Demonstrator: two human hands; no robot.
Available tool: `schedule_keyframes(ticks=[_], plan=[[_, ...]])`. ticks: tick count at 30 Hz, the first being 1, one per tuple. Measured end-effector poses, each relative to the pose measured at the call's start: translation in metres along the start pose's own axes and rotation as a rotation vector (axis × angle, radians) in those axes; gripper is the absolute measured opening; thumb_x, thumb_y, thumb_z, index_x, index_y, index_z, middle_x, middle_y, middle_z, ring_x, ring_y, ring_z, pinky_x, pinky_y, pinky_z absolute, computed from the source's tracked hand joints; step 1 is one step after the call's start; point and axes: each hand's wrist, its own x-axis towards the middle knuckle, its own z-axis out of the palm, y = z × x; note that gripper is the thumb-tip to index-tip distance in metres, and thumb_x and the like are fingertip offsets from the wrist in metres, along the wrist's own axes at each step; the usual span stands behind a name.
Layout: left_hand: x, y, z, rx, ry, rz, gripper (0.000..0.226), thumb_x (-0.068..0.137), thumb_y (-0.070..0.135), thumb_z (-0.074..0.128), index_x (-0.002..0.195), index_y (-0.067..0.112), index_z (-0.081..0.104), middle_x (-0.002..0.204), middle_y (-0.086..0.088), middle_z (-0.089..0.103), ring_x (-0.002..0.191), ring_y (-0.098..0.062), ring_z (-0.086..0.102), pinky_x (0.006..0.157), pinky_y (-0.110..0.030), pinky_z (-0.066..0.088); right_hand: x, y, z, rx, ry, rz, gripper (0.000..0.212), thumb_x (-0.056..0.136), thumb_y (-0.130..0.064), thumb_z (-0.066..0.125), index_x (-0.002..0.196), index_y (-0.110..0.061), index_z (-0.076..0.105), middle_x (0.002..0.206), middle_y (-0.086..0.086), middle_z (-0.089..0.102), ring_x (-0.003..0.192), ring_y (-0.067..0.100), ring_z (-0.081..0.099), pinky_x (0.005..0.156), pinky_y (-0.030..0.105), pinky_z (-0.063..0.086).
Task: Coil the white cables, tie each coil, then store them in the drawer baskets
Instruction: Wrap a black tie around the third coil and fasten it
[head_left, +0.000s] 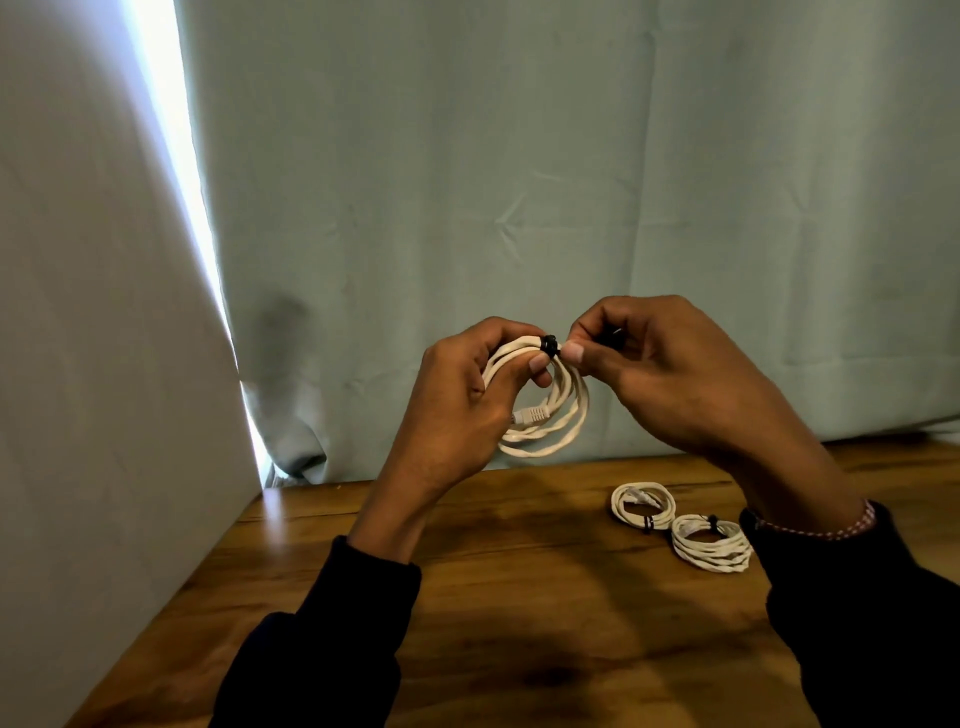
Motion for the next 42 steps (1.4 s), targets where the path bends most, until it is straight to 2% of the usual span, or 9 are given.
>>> schedule_keyframes(ticks=[8, 16, 19, 26, 34, 42], plan=[[-0.002, -0.001, 0.003, 0.019, 0.037, -0.016, 0.016, 0.097, 0.015, 0.063, 0.109, 0.009, 0.071, 0.086, 0.001, 0.074, 0.083, -0.012, 0.071, 0.074, -0.021, 0.053, -0.001, -0.005, 0.016, -0.019, 0.127, 0.017, 0.004, 0.094, -0.024, 0.067, 0.09, -0.024, 0.069, 0.09, -0.012, 0.066, 0.085, 0.004, 0.061, 0.067, 0.017, 0.043], [-0.001, -0.001, -0.004, 0.009, -0.017, -0.017, 0.015, 0.098, 0.012, 0.062, 0.109, 0.008, 0.071, 0.081, 0.0, 0.073, 0.078, -0.007, 0.069, 0.07, -0.015, 0.049, -0.003, -0.006, 0.021, 0.036, 0.134, 0.012, 0.005, 0.093, -0.027, 0.067, 0.088, -0.027, 0.068, 0.091, -0.015, 0.066, 0.088, 0.0, 0.061, 0.067, 0.016, 0.042], [-0.001, -0.003, -0.005, 0.017, -0.035, -0.02, 0.016, 0.098, 0.012, 0.062, 0.11, 0.007, 0.071, 0.082, -0.001, 0.073, 0.078, -0.008, 0.069, 0.072, -0.016, 0.049, -0.002, -0.004, 0.022, 0.013, 0.116, 0.019, 0.003, 0.093, -0.027, 0.067, 0.09, -0.026, 0.068, 0.092, -0.013, 0.067, 0.088, 0.001, 0.062, 0.066, 0.015, 0.041], [0.001, 0.004, -0.012, -0.074, -0.054, -0.026, 0.017, 0.098, 0.012, 0.061, 0.111, 0.006, 0.07, 0.082, 0.001, 0.073, 0.079, -0.008, 0.069, 0.072, -0.017, 0.049, -0.001, -0.004, 0.003, 0.078, 0.047, -0.04, 0.005, 0.089, -0.035, 0.07, 0.092, -0.031, 0.071, 0.088, -0.013, 0.072, 0.084, 0.002, 0.069, 0.075, 0.021, 0.054], [0.0, 0.007, -0.016, -0.06, -0.079, -0.03, 0.016, 0.098, 0.013, 0.061, 0.111, 0.008, 0.07, 0.082, 0.002, 0.073, 0.081, -0.008, 0.069, 0.074, -0.019, 0.049, -0.003, -0.005, -0.004, 0.037, -0.031, -0.075, 0.005, 0.091, -0.032, 0.067, 0.094, -0.029, 0.07, 0.093, -0.013, 0.072, 0.086, -0.002, 0.069, 0.074, 0.017, 0.051], [0.0, 0.009, -0.013, 0.005, -0.086, -0.007, 0.015, 0.097, 0.013, 0.062, 0.11, 0.011, 0.07, 0.082, 0.005, 0.073, 0.081, -0.006, 0.07, 0.073, -0.014, 0.05, -0.004, -0.005, -0.006, 0.008, -0.063, -0.026, 0.009, 0.093, -0.034, 0.064, 0.095, -0.028, 0.07, 0.091, -0.013, 0.072, 0.088, 0.001, 0.069, 0.079, 0.022, 0.053]])
